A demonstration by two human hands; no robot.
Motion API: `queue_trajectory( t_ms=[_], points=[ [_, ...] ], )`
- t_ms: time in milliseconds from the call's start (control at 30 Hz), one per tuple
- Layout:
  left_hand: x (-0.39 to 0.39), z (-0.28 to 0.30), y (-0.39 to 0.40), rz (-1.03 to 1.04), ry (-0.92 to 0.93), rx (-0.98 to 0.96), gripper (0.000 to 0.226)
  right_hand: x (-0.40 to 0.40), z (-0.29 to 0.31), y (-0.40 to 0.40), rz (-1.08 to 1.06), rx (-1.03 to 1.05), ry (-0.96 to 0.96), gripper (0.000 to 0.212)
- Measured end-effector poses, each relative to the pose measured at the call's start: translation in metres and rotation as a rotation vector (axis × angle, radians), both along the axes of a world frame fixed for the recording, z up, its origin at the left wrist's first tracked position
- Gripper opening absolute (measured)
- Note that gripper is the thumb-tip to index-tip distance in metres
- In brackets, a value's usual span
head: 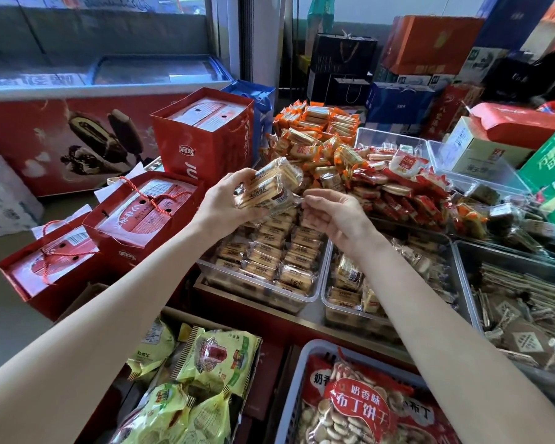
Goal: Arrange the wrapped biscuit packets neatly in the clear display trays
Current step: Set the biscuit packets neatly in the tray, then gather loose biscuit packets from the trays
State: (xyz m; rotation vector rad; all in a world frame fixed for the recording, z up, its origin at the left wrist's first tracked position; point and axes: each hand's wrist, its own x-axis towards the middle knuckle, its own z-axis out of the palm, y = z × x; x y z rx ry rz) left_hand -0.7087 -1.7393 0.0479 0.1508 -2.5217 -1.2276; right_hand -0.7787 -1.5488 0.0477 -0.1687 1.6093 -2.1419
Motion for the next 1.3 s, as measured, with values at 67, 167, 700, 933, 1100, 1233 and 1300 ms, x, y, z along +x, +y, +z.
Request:
queue_trajectory(
  t_ms=[67,167,700,933,1100,1233,1300],
  points=[
    [0.002,-0.001,-0.005,0.02,-0.012,-0.034,0.071,-0.002,0.001,0.002,0.051,0.234,0.287,0.016],
    [0.003,-0.001,-0.006,0.011,-0.037,-0.013,0.07,-0.003,-0.002,-0.001,0.091,0.649,0.715,0.022],
    [0.0,-0.004,-0.005,-0.009,-0.059,-0.095,0.071,0.002,-0.008,0.003,0.007,0.479,0.421,0.031],
    [-0.005,-0.003,0.007,-0.09,-0.042,-0.271,0.074,-0.003,-0.006,-0.012,0.22,0.809,0.913,0.089],
    [0.004,0.007,0.0,-0.173,-0.178,0.475,0.059,-0.009,-0.015,0.001,0.122,0.664,0.747,0.069],
    [0.005,-0.001,-0.009,-0.183,-0.207,0.628,0.029,-0.008,-0.02,0.013,0.192,0.371,0.48,0.066],
    [0.0,-0.005,-0.006,-0.172,-0.185,0.597,0.025,-0.006,-0.019,0.011,0.23,0.278,0.423,0.065]
  ],
)
